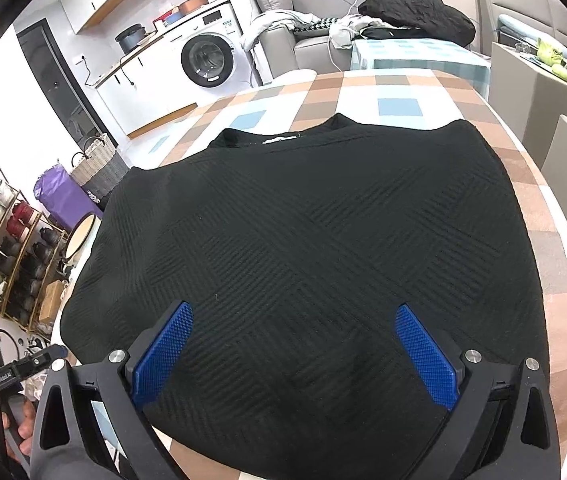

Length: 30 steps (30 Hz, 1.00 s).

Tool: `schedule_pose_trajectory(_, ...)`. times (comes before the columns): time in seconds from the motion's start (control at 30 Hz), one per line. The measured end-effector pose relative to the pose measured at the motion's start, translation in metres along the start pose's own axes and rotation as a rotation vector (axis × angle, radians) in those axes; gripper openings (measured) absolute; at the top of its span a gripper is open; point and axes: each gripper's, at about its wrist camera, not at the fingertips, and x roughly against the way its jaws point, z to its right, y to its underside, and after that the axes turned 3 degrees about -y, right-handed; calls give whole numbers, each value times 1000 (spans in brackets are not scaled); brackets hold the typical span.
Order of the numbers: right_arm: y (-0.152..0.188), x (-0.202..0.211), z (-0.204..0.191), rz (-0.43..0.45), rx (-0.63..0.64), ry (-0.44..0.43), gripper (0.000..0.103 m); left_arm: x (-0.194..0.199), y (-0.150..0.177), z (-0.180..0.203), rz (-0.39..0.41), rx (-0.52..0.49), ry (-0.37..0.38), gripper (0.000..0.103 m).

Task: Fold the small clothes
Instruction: 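Grasp the sweater side with the left gripper and fold it toward the middle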

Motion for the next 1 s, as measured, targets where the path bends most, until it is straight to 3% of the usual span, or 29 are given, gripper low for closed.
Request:
schedule_pose_trajectory(0.17,1,0,-4,4,22,-4,103,-7,0,8,74,-25,-14,78)
schedule_pose_trajectory(0.4,3,-8,-7,-16,38,7,103,-28,-1,37,211,-107,-111,79)
schedule_pose_trajectory(0.6,4,-13,-6,-25,33,17,103,-37,-16,32,265,1,-79,77)
schedule_pose_trajectory(0.63,4,-13,-5,-27,30,18,103,-37,-19,29,269,22,-67,74)
schedule_pose_trajectory(0.7,5,-16,-4,-31,25,19,103,-42,-27,26,269,43,-77,40)
schedule_pose_trajectory(0.77,5,-18,-3,-37,27,24,103,-43,-31,23,268,43,-80,25)
schedule_pose_trajectory(1.0,6,-21,10,-63,5,79,103,-25,-44,47,364,-79,-100,21)
